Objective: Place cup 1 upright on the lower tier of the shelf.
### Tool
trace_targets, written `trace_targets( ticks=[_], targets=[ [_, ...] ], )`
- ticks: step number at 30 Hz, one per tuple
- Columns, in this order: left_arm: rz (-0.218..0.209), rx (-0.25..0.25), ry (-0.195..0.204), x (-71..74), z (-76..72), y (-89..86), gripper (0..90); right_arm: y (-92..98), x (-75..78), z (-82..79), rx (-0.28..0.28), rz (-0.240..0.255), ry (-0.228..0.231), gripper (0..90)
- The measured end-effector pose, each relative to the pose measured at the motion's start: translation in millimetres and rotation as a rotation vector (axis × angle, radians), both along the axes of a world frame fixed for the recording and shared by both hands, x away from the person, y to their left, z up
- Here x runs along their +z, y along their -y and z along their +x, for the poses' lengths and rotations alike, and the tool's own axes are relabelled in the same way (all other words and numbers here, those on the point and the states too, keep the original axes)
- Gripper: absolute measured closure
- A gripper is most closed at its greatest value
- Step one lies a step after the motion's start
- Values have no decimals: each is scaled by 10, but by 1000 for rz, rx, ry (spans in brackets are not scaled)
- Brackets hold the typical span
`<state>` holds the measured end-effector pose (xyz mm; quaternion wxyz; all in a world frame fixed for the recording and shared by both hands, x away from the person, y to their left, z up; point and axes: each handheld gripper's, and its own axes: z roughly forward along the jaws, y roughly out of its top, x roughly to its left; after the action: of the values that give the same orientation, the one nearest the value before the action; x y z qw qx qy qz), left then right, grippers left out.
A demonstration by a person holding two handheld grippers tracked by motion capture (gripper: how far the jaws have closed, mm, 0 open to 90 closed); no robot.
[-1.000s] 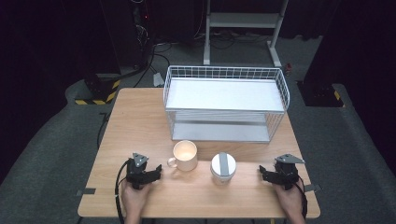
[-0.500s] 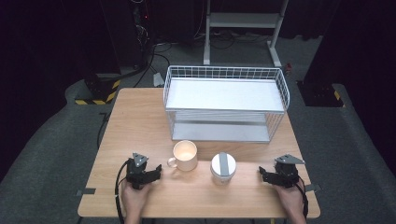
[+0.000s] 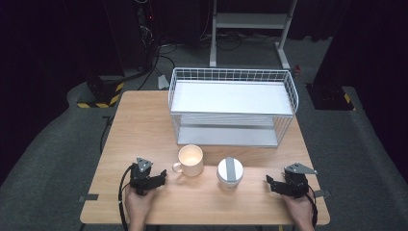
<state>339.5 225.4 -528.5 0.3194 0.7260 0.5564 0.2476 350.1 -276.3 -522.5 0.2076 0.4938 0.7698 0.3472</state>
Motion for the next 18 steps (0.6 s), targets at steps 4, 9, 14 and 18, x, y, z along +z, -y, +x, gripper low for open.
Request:
trace_targets(
  ticks=[4, 9, 14, 18],
  targets=[
    [1, -1, -2, 1, 0, -2, 208, -1, 10, -49, 2, 17, 16, 179],
    [1, 0, 0, 0, 0, -1, 208, -15, 27, -129, 18, 32, 28, 181],
    [1, 0, 0, 0, 0, -1, 208, -26, 45, -181, 35, 53, 31, 181],
    [2, 1, 0, 0, 0, 0, 209, -33, 58, -214, 47, 65, 36, 181]
  ],
)
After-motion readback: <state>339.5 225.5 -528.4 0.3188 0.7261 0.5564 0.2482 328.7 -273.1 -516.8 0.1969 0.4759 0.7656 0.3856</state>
